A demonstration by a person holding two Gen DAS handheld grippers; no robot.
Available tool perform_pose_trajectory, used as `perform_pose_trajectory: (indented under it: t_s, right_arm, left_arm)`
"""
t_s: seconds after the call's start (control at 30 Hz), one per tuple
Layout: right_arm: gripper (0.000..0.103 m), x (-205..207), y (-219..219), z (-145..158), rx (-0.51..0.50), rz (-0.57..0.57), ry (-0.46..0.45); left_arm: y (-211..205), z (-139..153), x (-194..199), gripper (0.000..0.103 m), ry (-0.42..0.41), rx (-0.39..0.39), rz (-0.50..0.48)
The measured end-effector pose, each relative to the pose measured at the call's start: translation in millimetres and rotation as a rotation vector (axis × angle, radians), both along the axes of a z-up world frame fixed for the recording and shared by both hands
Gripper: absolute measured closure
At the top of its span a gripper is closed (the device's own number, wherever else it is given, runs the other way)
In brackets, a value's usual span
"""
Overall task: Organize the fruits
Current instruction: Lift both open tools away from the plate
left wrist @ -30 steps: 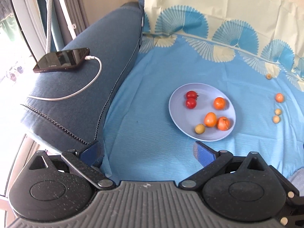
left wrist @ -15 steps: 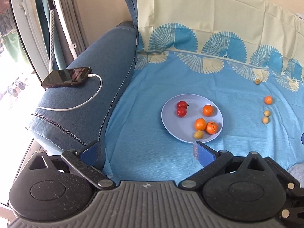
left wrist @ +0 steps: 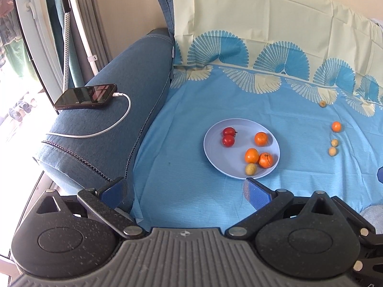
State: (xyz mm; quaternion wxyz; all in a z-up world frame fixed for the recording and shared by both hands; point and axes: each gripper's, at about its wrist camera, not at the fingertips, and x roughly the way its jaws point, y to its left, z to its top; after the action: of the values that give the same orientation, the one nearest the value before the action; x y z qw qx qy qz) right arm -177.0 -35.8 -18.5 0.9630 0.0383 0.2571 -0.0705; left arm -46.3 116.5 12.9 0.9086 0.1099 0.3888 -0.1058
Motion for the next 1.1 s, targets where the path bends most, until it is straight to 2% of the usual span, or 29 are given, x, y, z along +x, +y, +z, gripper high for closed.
perform_pose_trajectory:
  t_s: [1.1]
  right_arm:
    - [0.001,26.9,-7.7,-16.9,0.032,-0.009,0.09]
  left_arm:
    - [-2.9,-22.9,23.7,0.0,0.075,0.018,0.006]
